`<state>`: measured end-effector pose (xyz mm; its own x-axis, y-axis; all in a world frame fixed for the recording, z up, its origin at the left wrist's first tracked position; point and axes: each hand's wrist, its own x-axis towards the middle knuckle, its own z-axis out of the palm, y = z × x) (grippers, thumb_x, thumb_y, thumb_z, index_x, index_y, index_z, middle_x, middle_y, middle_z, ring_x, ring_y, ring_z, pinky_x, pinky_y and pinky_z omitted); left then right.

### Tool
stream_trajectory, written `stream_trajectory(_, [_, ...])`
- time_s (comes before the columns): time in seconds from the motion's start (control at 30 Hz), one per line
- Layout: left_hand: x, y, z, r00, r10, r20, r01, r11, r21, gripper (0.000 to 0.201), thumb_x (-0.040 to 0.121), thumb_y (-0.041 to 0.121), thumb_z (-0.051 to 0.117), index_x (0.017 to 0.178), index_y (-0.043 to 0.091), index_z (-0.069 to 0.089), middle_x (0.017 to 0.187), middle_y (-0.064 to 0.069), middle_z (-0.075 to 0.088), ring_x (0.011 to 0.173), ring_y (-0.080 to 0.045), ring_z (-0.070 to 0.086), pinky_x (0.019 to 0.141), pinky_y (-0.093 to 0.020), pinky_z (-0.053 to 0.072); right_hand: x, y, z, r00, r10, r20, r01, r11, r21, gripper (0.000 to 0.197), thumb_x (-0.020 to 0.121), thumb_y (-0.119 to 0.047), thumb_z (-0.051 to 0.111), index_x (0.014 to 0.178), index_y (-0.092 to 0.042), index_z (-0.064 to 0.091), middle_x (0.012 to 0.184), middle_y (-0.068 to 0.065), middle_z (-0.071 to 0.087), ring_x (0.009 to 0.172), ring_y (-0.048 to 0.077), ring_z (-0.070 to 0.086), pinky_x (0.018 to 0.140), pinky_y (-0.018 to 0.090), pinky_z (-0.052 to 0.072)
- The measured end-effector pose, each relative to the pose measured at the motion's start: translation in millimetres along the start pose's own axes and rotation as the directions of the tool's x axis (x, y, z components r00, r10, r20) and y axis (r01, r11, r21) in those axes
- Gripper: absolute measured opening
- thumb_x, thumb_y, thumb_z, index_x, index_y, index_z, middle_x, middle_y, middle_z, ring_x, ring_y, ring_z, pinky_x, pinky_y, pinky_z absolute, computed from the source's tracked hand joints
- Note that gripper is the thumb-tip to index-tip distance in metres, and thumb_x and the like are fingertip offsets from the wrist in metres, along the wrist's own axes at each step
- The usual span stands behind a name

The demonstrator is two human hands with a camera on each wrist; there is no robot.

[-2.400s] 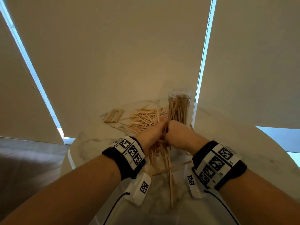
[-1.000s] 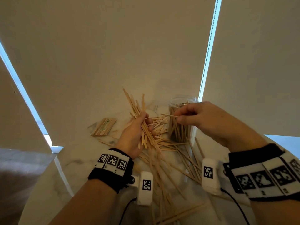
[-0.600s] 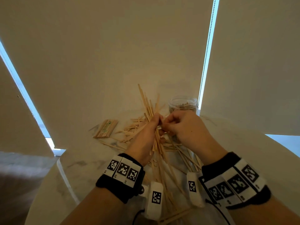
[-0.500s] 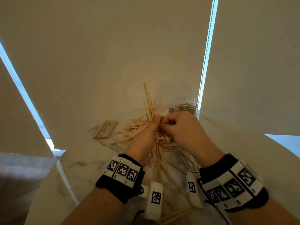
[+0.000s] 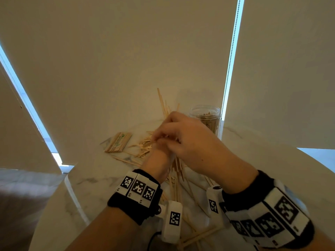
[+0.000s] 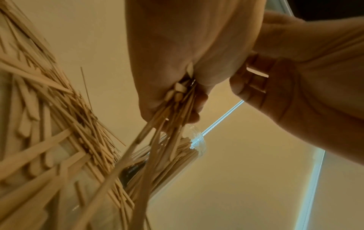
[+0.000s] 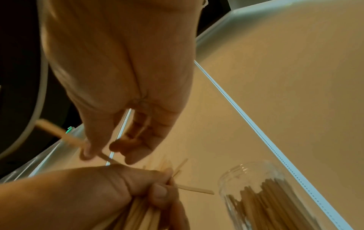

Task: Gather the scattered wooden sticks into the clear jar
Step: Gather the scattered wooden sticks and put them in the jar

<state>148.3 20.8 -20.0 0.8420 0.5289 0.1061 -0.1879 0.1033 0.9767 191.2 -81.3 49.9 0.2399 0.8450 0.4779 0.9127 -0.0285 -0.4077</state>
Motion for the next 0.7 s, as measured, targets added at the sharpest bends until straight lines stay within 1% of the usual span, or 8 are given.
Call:
stream_trajectory(0.07, [4.8, 0.1, 3.3, 0.999, 0.013, -0.041, -0.013, 1.000, 0.006, 0.028, 0.110, 0.009, 0.033, 0.095, 0.009, 0.057, 0.087, -0.015, 0.058, 0.080, -0.021, 0.060, 0.078, -0.036, 0.052, -0.8, -2.9, -5.9, 0.994, 0.017, -0.112, 0.007, 0.979, 0.203, 0.014, 0.095, -0.024, 0.062, 0.099, -0.032, 0.072, 0.101, -0.018, 0.060, 0.097, 0.000, 0.058, 0.084, 0.023, 0.048])
stream_trajectory(0.13, [11.4, -1.3, 3.3, 0.997, 0.017, -0.074, -0.020, 0.999, -0.039, 0.024, 0.106, 0.014, 0.045, 0.103, -0.008, 0.055, 0.087, -0.025, 0.054, 0.079, -0.033, 0.052, 0.073, -0.046, 0.047, -1.7, -9.0, -13.9, 0.971, 0.051, -0.235, 0.038, 0.932, 0.360, 0.013, 0.096, -0.021, 0.061, 0.101, -0.029, 0.070, 0.097, -0.018, 0.066, 0.097, 0.001, 0.062, 0.084, 0.024, 0.051])
stream_trajectory(0.2, [15.6, -0.7, 3.2, 0.995, -0.007, -0.096, -0.006, 0.991, -0.134, 0.029, 0.108, 0.020, 0.047, 0.090, -0.001, 0.053, 0.074, -0.017, 0.046, 0.061, -0.026, 0.045, 0.058, -0.034, 0.044, -1.8, -9.9, -21.3, 0.915, 0.084, -0.394, 0.088, 0.913, 0.398, 0.013, 0.096, -0.021, 0.061, 0.104, -0.026, 0.069, 0.095, -0.018, 0.070, 0.096, 0.000, 0.064, 0.084, 0.021, 0.052])
stream_trajectory(0.27, [15.8, 3.6, 1.8, 0.991, 0.001, -0.135, -0.029, 0.978, -0.209, 0.027, 0.109, 0.026, 0.046, 0.090, 0.009, 0.052, 0.070, -0.003, 0.050, 0.052, -0.011, 0.041, 0.050, -0.025, 0.038, -0.8, -0.3, -25.8, 0.856, 0.146, -0.496, 0.050, 0.931, 0.360, 0.011, 0.095, -0.025, 0.063, 0.105, -0.026, 0.069, 0.091, -0.015, 0.071, 0.092, 0.000, 0.066, 0.081, 0.019, 0.053])
stream_trajectory(0.43, [13.5, 6.8, 2.7, 0.993, 0.051, -0.110, -0.072, 0.977, -0.199, 0.032, 0.106, 0.035, 0.049, 0.107, 0.006, 0.063, 0.084, -0.002, 0.069, 0.065, -0.010, 0.052, 0.055, -0.025, 0.046, -1.1, 35.6, -13.5, 0.864, 0.338, -0.372, -0.293, 0.940, 0.173, 0.005, 0.091, -0.030, 0.066, 0.094, -0.030, 0.069, 0.081, -0.015, 0.067, 0.075, -0.003, 0.063, 0.068, 0.013, 0.048])
stream_trajectory(0.5, [12.8, 4.1, 4.6, 0.994, 0.060, -0.086, -0.073, 0.986, -0.150, 0.038, 0.107, 0.037, 0.048, 0.115, 0.005, 0.068, 0.092, -0.010, 0.067, 0.075, -0.014, 0.059, 0.060, -0.027, 0.051, -0.5, 39.1, -6.1, 0.880, 0.332, -0.341, -0.316, 0.943, 0.103, 0.008, 0.092, -0.031, 0.065, 0.093, -0.030, 0.073, 0.084, -0.015, 0.064, 0.077, 0.000, 0.062, 0.064, 0.008, 0.040])
stream_trajectory(0.57, [13.3, 2.2, 6.0, 0.992, 0.086, -0.091, -0.098, 0.986, -0.136, 0.042, 0.107, 0.036, 0.047, 0.123, 0.003, 0.066, 0.099, -0.013, 0.067, 0.082, -0.017, 0.059, 0.060, -0.027, 0.051, 0.9, 39.9, -0.9, 0.900, 0.304, -0.311, -0.315, 0.949, 0.015, 0.014, 0.093, -0.034, 0.062, 0.098, -0.033, 0.075, 0.094, -0.012, 0.056, 0.086, 0.005, 0.057, 0.067, 0.011, 0.039])
stream_trajectory(0.7, [13.7, 2.3, 6.6, 0.990, 0.090, -0.104, -0.108, 0.977, -0.184, 0.039, 0.108, 0.032, 0.047, 0.115, -0.004, 0.059, 0.073, -0.006, 0.055, 0.061, -0.011, 0.051, 0.049, -0.023, 0.044, 2.6, 43.4, 1.0, 0.919, 0.231, -0.321, -0.284, 0.950, -0.131, 0.018, 0.093, -0.039, 0.060, 0.104, -0.037, 0.074, 0.099, -0.009, 0.047, 0.097, 0.013, 0.047, 0.077, 0.025, 0.041])
